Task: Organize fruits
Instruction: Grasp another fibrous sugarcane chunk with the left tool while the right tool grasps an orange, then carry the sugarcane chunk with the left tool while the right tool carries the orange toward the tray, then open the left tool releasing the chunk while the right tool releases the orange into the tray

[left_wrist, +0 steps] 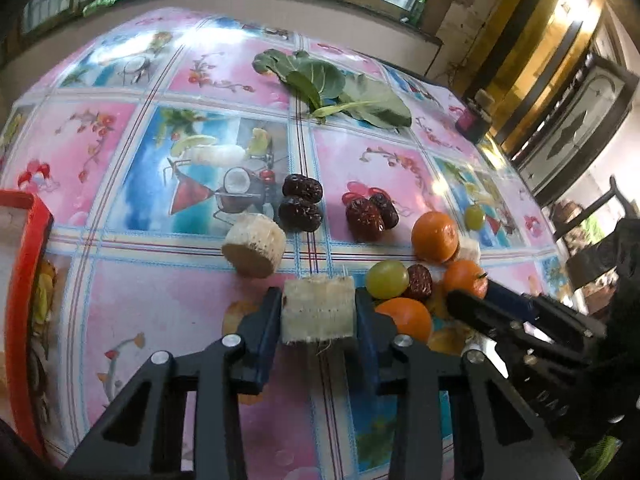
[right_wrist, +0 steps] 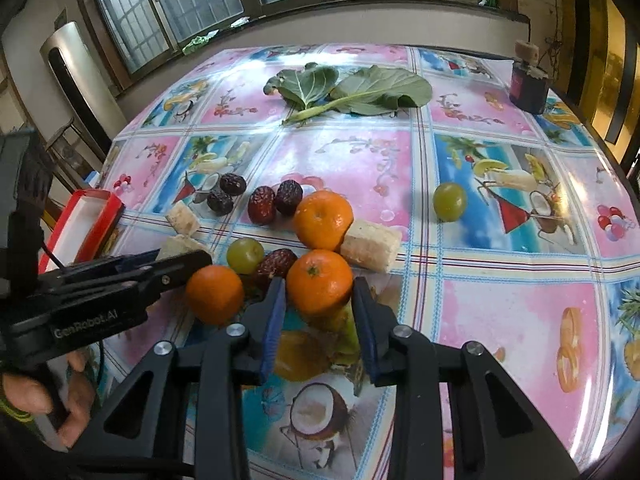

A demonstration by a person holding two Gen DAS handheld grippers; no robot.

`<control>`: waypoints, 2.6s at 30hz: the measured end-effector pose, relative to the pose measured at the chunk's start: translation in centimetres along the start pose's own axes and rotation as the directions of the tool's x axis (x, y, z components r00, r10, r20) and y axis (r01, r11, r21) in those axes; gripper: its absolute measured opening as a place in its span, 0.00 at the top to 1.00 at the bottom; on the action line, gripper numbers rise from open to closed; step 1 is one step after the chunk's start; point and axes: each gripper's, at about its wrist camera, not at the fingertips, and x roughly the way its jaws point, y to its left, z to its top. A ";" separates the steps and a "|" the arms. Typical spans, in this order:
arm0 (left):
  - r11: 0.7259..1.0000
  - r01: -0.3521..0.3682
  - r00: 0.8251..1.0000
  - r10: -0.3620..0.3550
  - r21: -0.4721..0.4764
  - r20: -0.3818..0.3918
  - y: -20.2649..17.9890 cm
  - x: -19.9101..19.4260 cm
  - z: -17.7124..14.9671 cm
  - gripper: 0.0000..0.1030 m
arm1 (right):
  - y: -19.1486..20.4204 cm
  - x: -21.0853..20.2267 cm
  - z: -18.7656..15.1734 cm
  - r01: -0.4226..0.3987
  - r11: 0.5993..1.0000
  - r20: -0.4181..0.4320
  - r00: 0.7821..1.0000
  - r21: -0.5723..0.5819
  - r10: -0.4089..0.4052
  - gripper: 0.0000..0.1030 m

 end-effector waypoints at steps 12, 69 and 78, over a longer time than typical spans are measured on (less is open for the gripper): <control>0.998 -0.047 0.999 0.046 0.042 0.006 -0.4 -2.3 -2.3 0.66 | 0.7 -1.9 -1.1 0.014 1.000 0.011 1.000 -0.010 -0.014 0.66; 0.903 -0.323 0.898 0.387 -0.283 0.209 18.3 -19.0 -7.4 0.66 | 24.7 -0.2 0.9 -0.248 0.920 -0.025 0.967 -0.305 0.253 0.66; 0.891 -0.343 0.896 0.405 -0.297 0.181 20.6 -18.0 -5.8 0.66 | 26.9 2.1 2.4 -0.273 0.908 -0.056 0.961 -0.317 0.270 0.66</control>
